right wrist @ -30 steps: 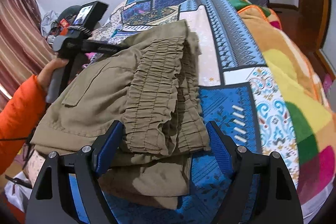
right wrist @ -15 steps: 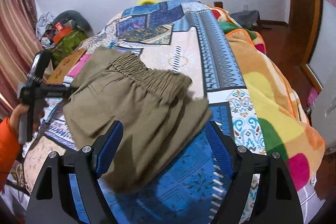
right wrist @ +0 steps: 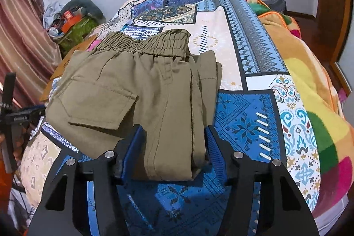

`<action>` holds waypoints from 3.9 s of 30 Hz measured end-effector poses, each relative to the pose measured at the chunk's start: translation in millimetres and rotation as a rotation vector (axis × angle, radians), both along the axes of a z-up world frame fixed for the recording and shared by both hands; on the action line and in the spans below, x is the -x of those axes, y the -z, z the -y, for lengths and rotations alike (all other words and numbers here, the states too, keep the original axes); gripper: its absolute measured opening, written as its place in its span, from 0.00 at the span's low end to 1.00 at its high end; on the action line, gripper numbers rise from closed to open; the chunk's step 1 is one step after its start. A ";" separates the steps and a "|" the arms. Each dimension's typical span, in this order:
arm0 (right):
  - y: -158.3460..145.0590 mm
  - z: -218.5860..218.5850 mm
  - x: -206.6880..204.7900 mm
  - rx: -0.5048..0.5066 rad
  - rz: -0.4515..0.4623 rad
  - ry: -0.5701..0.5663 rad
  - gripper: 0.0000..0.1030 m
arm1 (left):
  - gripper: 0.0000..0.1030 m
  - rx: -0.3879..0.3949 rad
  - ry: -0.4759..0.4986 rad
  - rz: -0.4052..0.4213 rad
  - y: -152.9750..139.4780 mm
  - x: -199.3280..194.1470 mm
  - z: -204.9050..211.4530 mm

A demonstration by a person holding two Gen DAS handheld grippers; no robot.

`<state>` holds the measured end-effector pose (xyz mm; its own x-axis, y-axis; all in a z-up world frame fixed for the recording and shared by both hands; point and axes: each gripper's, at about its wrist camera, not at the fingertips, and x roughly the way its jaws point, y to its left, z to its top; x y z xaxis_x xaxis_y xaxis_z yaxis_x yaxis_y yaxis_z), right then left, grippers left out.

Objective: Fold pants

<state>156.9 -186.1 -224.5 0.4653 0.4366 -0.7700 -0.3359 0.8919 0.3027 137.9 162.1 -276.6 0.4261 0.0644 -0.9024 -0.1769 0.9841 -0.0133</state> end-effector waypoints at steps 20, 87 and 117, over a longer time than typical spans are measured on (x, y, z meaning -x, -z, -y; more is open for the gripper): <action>-52.1 -11.1 -16.7 0.032 0.122 -0.029 0.52 | 0.75 0.031 0.305 0.197 -84.4 -70.9 100.9; 21.6 1.2 -74.6 -0.065 -0.094 -0.054 0.19 | 0.08 0.118 0.178 0.076 -22.5 -119.0 64.9; -100.7 -141.3 -172.7 -0.062 0.256 -0.173 0.12 | 0.04 -0.080 -0.028 0.345 -131.8 -198.2 -76.3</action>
